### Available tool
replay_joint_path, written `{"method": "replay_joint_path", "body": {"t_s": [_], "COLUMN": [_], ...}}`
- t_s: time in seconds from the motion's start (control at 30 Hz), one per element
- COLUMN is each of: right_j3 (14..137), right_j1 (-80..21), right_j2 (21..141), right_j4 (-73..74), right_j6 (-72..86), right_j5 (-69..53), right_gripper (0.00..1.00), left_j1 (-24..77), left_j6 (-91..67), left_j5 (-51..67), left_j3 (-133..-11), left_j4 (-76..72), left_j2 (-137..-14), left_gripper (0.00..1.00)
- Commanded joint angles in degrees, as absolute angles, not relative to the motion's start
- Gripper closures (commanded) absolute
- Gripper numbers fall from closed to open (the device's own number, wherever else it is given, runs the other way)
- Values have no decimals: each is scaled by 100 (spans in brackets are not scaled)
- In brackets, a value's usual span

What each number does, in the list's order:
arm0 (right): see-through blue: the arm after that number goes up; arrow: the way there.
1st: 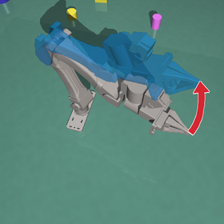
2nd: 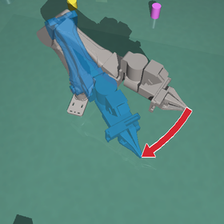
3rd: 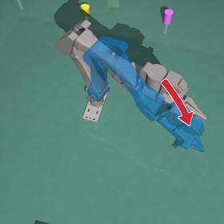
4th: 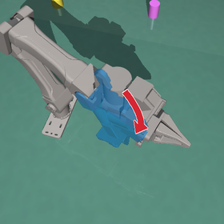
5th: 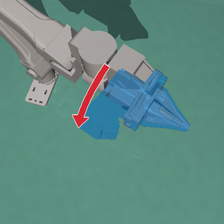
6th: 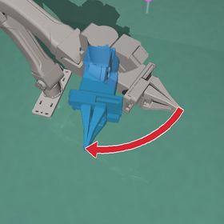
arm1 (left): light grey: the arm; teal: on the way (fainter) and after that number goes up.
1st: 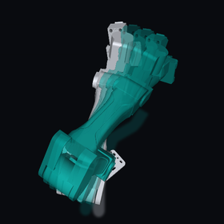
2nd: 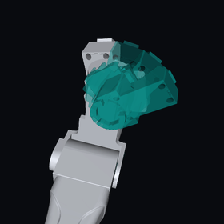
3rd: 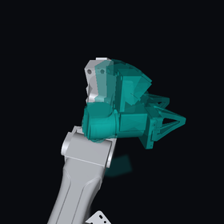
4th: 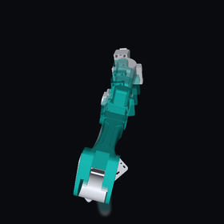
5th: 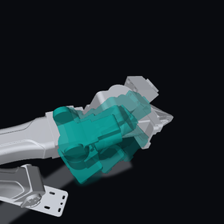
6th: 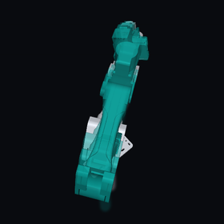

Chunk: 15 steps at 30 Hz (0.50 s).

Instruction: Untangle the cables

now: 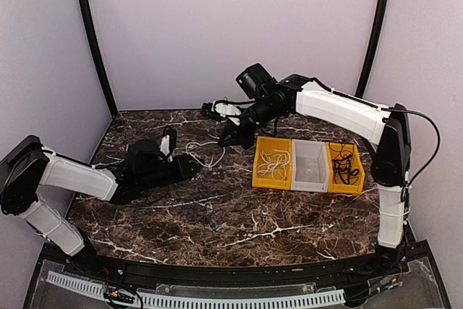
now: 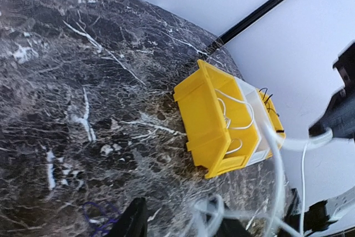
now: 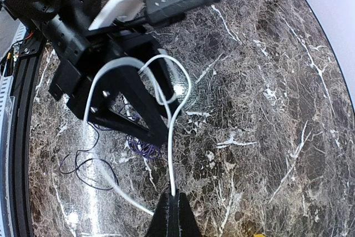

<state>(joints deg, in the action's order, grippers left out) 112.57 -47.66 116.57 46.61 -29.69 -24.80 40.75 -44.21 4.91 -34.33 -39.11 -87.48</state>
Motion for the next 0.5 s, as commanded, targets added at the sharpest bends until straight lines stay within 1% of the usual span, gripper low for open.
{"method": "replay_joint_path", "body": {"t_s": [0.0, 0.03, 0.07, 0.1, 0.17, 0.47], "right_j3": [11253, 11264, 11274, 11290, 11322, 11054], "right_j1": [-4808, -4803, -4807, -4805, -4808, -4572], "right_j2": [11389, 11397, 11401, 11406, 11391, 10888], "right_j4": [4448, 4447, 4447, 4454, 4465, 4234], "right_j6": [-2910, -2909, -2906, -2901, -2900, -2879], "right_j5": [-2378, -2379, -2371, -2358, -2304, -1513], "right_gripper": [100, 100, 100, 100, 100, 100], "left_j1": [4095, 4095, 4096, 4089, 4088, 4096], "left_j6": [-4415, -4378, -4314, -4279, -4132, -3632], "left_j5": [102, 90, -8, -83, -271, -1081], "left_j3": [-2628, -2527, -2341, -2260, -2126, -2251], "left_j4": [-4049, -4094, -4135, -4133, -4008, -2458], "left_j2": [-7830, -7569, -7450, -7228, -6968, -6666], "left_gripper": [68, 78, 83, 91, 99, 100]}}
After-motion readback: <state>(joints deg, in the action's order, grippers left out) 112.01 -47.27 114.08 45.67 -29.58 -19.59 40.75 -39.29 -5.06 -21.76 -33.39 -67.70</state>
